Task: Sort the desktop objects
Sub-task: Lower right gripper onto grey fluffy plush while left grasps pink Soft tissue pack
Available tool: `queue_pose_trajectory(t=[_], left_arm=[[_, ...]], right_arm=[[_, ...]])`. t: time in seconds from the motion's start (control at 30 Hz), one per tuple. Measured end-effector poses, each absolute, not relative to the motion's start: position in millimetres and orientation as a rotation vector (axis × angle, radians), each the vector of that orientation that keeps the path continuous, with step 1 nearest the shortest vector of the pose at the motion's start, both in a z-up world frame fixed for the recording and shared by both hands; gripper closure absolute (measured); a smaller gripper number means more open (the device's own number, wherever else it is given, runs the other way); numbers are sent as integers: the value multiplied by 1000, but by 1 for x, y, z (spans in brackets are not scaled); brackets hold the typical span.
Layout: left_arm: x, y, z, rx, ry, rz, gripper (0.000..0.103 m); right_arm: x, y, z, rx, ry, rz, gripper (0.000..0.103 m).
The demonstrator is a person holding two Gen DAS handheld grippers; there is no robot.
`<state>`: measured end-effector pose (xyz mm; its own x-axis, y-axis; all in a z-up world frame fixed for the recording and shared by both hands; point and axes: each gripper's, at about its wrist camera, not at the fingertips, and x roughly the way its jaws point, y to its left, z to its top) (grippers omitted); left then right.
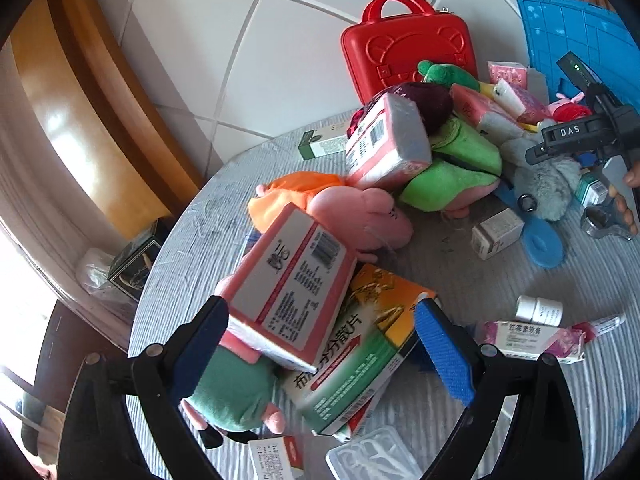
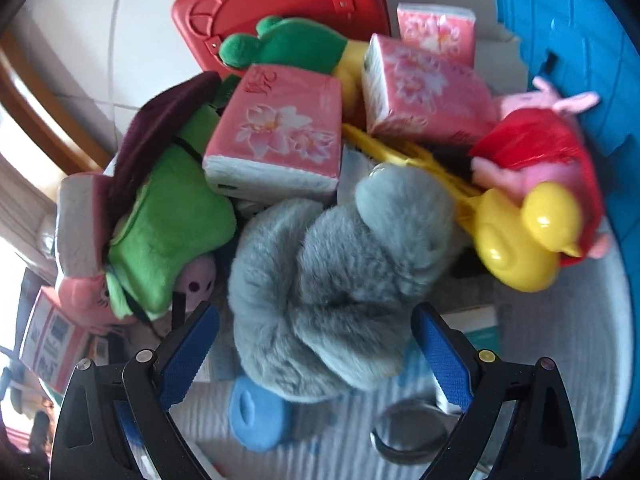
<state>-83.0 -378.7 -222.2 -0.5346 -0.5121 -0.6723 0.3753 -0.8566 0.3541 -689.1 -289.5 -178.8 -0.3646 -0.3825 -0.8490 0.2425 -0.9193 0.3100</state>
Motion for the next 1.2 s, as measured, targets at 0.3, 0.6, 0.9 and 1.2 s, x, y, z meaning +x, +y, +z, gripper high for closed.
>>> queue_pose_trajectory(t=[0.3,0.6,0.9,1.2], left_arm=[[-113,-428,-228,1157,-373,-2372,8],[-126,-456,-256,1272,-195,-2438,31],[-101,-417,-243,1193,-285,-2521,50],[-119,-423,-251,1242,-314,-2538,20]], right_arm=[[-699,-302,-191,1525,-248,-2298,5],[-709,-310,-203,1582,-274,-2304,5],[-695,-317,-208,1547,-170,-2327,50],[-680,-321,-204,1544,-124,-2327,50]])
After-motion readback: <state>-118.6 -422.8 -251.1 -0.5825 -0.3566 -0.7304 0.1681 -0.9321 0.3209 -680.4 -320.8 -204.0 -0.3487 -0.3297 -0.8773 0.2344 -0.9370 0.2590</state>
